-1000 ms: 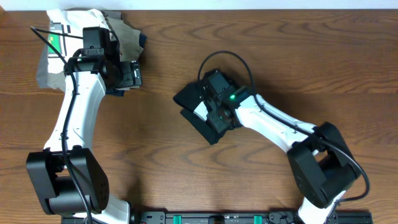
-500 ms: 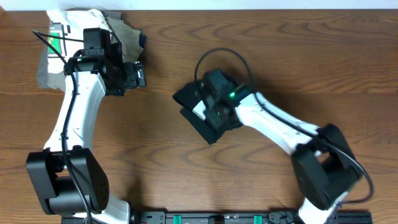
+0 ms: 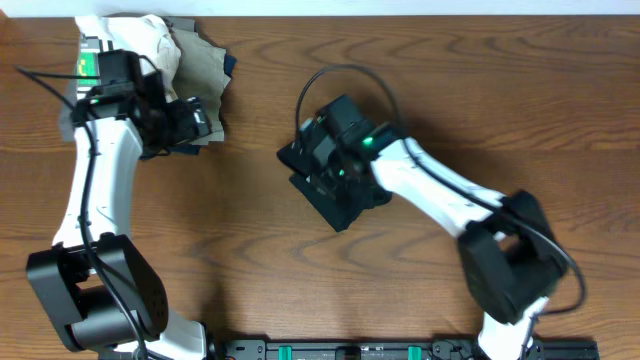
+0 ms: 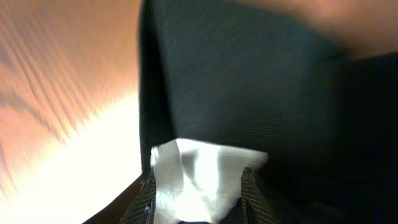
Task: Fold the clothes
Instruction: 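Press the folded black bundle down with the right gripper, then release the bundle and raise the right gripper to the top right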
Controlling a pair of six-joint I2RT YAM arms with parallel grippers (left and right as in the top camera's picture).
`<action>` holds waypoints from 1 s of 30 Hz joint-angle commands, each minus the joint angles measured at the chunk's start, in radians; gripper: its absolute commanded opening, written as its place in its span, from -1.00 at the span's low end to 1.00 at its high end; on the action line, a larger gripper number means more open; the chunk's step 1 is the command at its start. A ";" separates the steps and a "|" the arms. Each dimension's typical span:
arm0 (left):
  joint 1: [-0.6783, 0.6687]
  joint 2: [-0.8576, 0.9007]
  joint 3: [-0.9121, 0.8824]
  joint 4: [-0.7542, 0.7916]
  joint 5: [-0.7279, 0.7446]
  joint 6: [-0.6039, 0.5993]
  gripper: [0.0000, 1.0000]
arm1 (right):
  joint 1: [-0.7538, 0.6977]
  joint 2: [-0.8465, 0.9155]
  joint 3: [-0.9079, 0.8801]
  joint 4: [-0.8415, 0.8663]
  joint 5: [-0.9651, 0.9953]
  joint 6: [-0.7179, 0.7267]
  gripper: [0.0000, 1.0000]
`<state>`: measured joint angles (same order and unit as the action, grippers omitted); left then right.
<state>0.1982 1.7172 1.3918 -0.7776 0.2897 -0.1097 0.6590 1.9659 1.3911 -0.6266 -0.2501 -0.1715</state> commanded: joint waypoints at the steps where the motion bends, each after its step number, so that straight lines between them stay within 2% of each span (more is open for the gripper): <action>1: 0.030 0.008 -0.002 0.001 0.013 -0.024 0.89 | 0.035 0.049 -0.009 -0.024 -0.048 -0.071 -0.07; 10: 0.048 0.008 -0.002 0.004 0.034 -0.024 0.96 | 0.016 0.064 0.029 -0.017 0.063 -0.069 0.42; 19: 0.047 0.007 -0.002 -0.001 0.241 -0.023 0.96 | -0.030 -0.066 0.330 -0.212 0.059 -0.069 0.70; 22: 0.041 0.007 -0.002 -0.014 0.322 -0.002 0.96 | -0.052 -0.100 0.397 -0.245 0.084 -0.063 0.98; 26: -0.006 0.007 -0.002 -0.082 0.365 0.046 0.96 | -0.125 -0.115 0.431 -0.245 0.195 0.027 0.98; 30: -0.106 0.007 -0.018 -0.127 0.365 0.045 0.96 | -0.233 -0.114 0.430 -0.245 0.200 0.124 0.98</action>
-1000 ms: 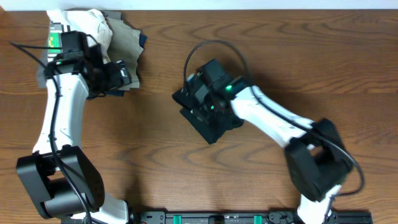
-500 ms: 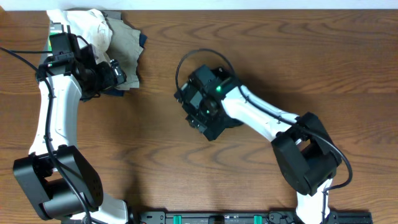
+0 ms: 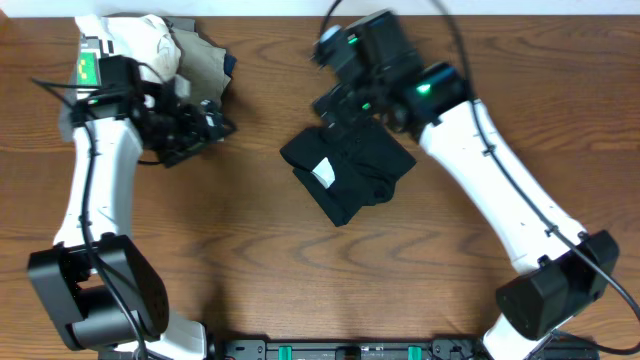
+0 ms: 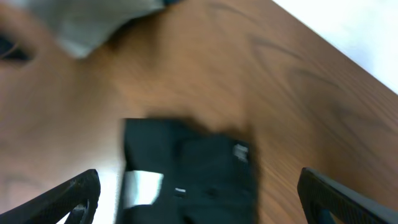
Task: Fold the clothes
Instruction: 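Release the bundle and raise the right gripper to the top right, then grasp the folded black shirt bundle with the left gripper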
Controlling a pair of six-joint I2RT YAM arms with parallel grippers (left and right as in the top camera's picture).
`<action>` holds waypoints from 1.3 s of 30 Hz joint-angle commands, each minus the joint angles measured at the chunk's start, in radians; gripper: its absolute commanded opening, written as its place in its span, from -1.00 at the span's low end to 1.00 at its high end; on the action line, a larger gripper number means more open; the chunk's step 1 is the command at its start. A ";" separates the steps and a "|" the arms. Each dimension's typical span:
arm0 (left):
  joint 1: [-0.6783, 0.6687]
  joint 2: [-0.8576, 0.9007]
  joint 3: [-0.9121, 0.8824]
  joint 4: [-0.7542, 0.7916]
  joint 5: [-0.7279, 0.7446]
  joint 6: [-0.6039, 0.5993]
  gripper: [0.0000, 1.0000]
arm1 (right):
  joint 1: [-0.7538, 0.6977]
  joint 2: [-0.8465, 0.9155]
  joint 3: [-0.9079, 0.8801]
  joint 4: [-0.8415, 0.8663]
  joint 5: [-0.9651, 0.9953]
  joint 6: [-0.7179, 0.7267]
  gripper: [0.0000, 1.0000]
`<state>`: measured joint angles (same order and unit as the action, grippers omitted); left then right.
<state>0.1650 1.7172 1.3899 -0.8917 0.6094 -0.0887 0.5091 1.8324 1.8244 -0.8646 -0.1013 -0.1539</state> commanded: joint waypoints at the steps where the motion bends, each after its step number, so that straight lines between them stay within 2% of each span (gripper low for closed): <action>1: -0.101 0.007 -0.026 -0.010 0.045 0.015 0.96 | -0.105 0.019 -0.003 -0.006 0.051 0.126 0.98; 5: -0.235 0.007 -0.068 0.038 -0.076 -0.126 0.96 | -0.235 0.019 -0.003 0.000 0.042 0.227 0.98; 7: -0.301 0.007 -0.087 0.067 -0.187 -0.249 0.96 | -0.284 0.019 -0.006 -0.006 0.034 0.263 0.98; 10: -0.372 0.007 -0.122 0.127 -0.231 -0.390 0.96 | -0.350 0.019 -0.006 -0.014 -0.005 0.288 0.99; 17: -0.513 0.008 -0.221 0.331 -0.313 -0.671 0.96 | -0.395 0.019 -0.008 -0.030 -0.015 0.289 0.98; 21: -0.583 0.011 -0.270 0.420 -0.377 -0.777 0.95 | -0.395 0.019 -0.008 -0.037 -0.015 0.288 0.99; 22: -0.594 0.011 -0.277 0.428 -0.393 -0.793 0.94 | -0.395 0.019 -0.008 -0.038 -0.015 0.288 0.99; 25: -0.628 0.011 -0.302 0.434 -0.463 -0.838 0.75 | -0.395 0.019 -0.008 -0.046 -0.015 0.288 0.99; 29: -0.640 0.011 -0.345 0.443 -0.473 -0.926 0.54 | -0.395 0.019 -0.008 -0.061 -0.011 0.288 0.99; 33: -0.640 0.022 -0.379 0.521 -0.471 -0.938 0.45 | -0.395 0.019 -0.008 -0.068 -0.007 0.288 0.99; 39: -0.640 0.079 -0.388 0.577 -0.402 -0.938 0.45 | -0.395 0.019 -0.008 -0.071 0.001 0.287 0.98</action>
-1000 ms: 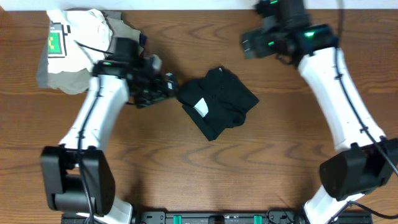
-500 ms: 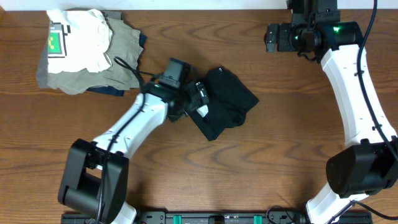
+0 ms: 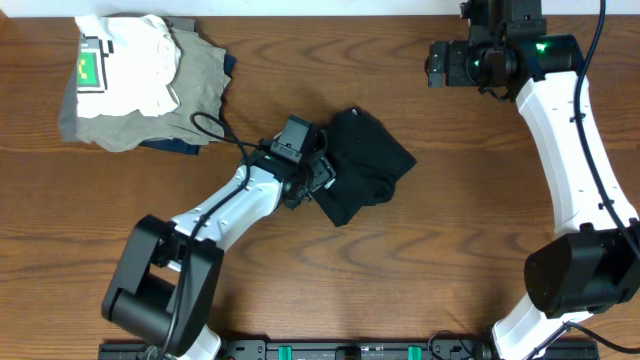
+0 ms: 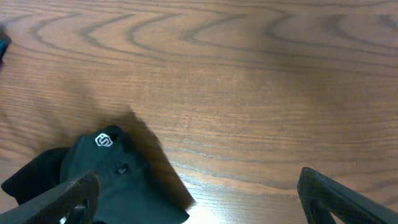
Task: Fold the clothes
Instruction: 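Grasp the folded black shirt bundle with the left gripper, then carry the black bundle left and place it on the clothes stack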
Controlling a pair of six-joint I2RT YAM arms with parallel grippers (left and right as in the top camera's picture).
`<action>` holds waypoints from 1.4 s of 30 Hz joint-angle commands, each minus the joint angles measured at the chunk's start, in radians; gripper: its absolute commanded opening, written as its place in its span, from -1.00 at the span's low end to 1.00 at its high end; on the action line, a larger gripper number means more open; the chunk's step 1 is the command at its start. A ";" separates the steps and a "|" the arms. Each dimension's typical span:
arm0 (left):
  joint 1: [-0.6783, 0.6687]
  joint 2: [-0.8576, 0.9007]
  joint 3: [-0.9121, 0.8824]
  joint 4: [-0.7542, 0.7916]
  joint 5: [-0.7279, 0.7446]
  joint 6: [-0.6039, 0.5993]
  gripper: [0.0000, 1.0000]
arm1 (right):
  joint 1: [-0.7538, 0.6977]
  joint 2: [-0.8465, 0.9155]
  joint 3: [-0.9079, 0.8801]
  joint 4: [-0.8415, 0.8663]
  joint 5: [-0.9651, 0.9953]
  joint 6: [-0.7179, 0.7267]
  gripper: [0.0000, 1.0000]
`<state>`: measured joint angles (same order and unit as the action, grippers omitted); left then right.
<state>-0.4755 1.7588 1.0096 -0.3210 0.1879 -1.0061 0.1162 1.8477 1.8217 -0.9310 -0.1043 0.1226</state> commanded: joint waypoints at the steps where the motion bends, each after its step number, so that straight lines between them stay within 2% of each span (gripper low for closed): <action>1: 0.000 0.047 -0.007 0.008 0.023 -0.020 0.45 | -0.002 0.004 -0.005 -0.006 0.003 0.011 0.99; 3: 0.000 0.068 -0.007 0.017 0.042 -0.020 0.36 | -0.002 0.004 -0.005 -0.010 0.003 0.011 0.99; 8: -0.009 0.117 -0.007 0.025 0.097 -0.021 -0.06 | -0.002 0.004 -0.005 -0.018 0.029 0.011 0.98; 9: -0.013 0.125 -0.007 0.026 0.096 -0.021 -0.21 | -0.002 0.004 -0.005 -0.019 0.030 0.011 0.99; 11: -0.020 0.133 -0.007 0.039 0.095 -0.021 -0.82 | -0.002 0.004 -0.005 -0.022 0.030 0.011 0.99; 12: -0.022 0.136 -0.007 0.043 0.095 -0.021 -0.88 | -0.002 0.004 -0.005 -0.024 0.030 0.011 0.99; 17: -0.017 0.135 -0.007 0.064 0.097 0.004 -0.88 | -0.002 0.004 -0.005 -0.024 0.030 0.011 0.98; 21: 0.002 0.108 0.003 0.104 0.158 0.159 -0.88 | -0.009 0.004 -0.005 -0.018 0.030 0.011 0.98; 30: 0.109 -0.129 0.012 0.126 0.160 0.354 -0.88 | -0.031 0.004 -0.005 -0.002 0.029 0.011 0.99; 36: 0.185 -0.226 0.012 0.245 0.160 0.358 -0.88 | -0.031 0.004 -0.005 0.025 0.029 0.011 0.98; 42: 0.240 -0.237 0.012 0.454 0.159 0.346 -0.88 | -0.031 0.004 -0.005 0.022 0.030 0.005 0.99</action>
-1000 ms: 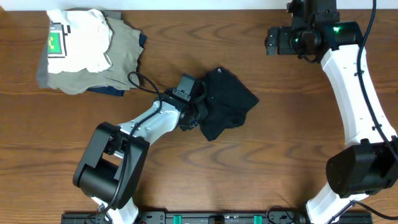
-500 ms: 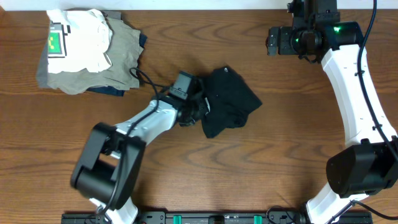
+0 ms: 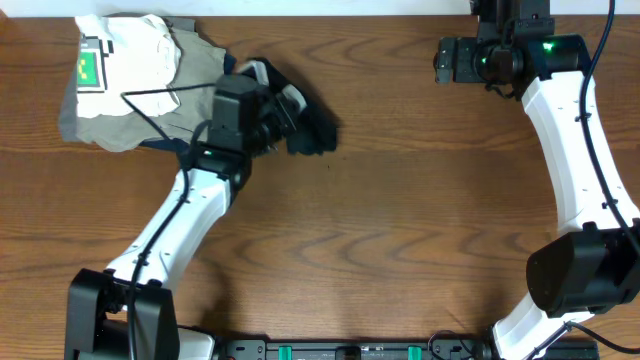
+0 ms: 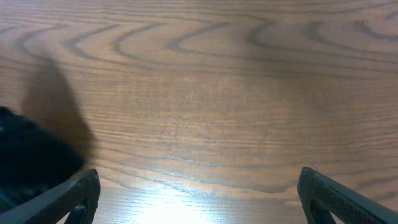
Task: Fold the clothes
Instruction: 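Carry the black bundle left and place it on the clothes stack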
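The folded black garment (image 3: 312,127) hangs from my left gripper (image 3: 284,116), which is shut on its left side, just right of the pile. That pile of folded clothes (image 3: 135,80), white and khaki on top, lies at the table's far left. The right wrist view catches the garment as a dark blur (image 4: 28,158) at its left edge. My right gripper (image 3: 441,62) is at the far right of the table, high above the wood. Seen from its own wrist, the right gripper (image 4: 199,190) is open, with only bare tabletop between its fingers (image 4: 78,196).
The wooden table (image 3: 400,240) stretches bare across the middle and front. A white wall edge runs along the back. The arm bases and a black rail sit at the front edge.
My left gripper and the black garment were at mid-table; both are now up and to the left, beside the pile. The right arm has barely moved and stays open.
At first my right gripper was down on the black garment at mid-table and my left was at the pile. Then the right hung open above the garment. Then it stood at the far right, with the left at the garment's edge. Now the left holds it by the pile.
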Controlling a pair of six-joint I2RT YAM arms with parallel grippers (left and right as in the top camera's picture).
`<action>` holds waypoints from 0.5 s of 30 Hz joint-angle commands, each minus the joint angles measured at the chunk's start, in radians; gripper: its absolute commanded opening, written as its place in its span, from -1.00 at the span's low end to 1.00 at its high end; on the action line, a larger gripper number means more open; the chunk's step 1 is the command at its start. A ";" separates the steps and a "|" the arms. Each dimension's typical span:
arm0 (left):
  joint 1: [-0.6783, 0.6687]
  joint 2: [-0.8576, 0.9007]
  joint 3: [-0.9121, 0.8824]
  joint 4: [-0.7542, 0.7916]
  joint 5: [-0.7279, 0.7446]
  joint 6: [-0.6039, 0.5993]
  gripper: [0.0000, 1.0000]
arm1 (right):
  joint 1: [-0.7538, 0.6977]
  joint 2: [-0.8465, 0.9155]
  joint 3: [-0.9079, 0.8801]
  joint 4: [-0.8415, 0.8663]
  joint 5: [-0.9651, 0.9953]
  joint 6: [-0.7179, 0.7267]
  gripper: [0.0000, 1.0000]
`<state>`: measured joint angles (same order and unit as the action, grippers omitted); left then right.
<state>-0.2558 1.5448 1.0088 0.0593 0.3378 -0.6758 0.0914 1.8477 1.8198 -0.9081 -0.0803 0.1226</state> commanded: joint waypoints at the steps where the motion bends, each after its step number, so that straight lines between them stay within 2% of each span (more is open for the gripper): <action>1: 0.032 -0.023 0.013 0.122 0.009 0.017 -0.88 | -0.006 0.004 -0.003 -0.005 0.006 0.003 0.99; 6: 0.105 -0.023 0.013 0.341 -0.054 0.012 -0.88 | -0.006 0.004 -0.004 -0.017 0.006 0.003 0.99; 15: 0.281 -0.022 0.013 0.538 -0.202 0.019 -0.88 | -0.004 0.004 -0.024 -0.019 0.005 0.003 0.99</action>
<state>-0.0235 1.5448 1.0046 0.5510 0.2047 -0.6758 0.0914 1.8477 1.8118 -0.9234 -0.0780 0.1226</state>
